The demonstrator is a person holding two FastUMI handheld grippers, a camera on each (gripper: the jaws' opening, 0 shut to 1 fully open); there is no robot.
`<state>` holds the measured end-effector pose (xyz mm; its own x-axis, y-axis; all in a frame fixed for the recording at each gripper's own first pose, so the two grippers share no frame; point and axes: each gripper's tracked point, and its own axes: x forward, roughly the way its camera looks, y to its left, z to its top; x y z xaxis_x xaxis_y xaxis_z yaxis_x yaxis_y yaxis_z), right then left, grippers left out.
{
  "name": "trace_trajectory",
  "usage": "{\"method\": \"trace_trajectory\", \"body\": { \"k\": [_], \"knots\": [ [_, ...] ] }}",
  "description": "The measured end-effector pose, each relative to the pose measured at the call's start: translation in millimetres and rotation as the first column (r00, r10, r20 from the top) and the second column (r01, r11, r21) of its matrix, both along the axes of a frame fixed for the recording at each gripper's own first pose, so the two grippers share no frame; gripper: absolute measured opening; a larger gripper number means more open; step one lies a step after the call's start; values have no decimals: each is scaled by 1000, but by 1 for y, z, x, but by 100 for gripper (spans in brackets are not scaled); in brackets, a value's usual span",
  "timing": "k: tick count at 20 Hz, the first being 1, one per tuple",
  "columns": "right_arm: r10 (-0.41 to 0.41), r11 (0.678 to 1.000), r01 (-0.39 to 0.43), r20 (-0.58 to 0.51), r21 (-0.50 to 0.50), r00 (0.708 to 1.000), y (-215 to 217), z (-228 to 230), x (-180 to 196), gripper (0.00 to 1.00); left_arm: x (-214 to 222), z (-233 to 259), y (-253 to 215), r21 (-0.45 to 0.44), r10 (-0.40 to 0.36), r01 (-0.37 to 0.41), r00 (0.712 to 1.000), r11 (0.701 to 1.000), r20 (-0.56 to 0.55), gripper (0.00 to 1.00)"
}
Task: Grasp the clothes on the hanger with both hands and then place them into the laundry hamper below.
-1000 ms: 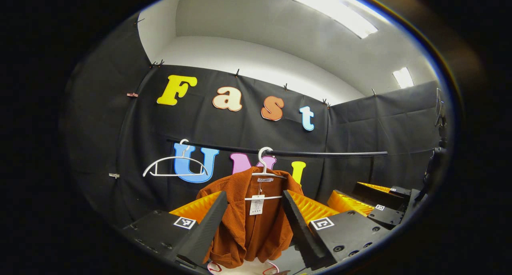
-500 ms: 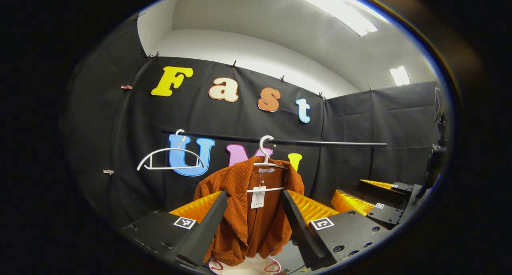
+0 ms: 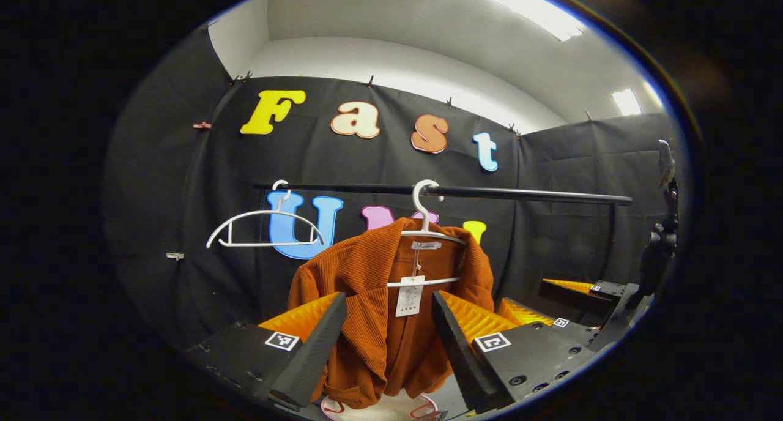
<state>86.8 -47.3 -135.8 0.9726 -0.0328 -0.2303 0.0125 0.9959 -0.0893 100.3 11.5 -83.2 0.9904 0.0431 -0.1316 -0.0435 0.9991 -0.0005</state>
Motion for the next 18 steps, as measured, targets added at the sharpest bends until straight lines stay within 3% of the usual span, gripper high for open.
{"method": "trace_trajectory", "body": {
  "k": [6,13,18],
  "knots": [
    [86,996,-87,-103,-9,991,-25,-64,49,98,37,-27,2,21,108,-108,994,994,-30,89],
    [94,992,-81,-133,95,987,-28,-92,79,98,61,-56,8,63,202,-198,977,978,-71,89],
    [76,993,-64,-123,99,990,-28,-101,101,98,73,-65,10,67,246,-241,966,968,-75,88]
  ]
}}
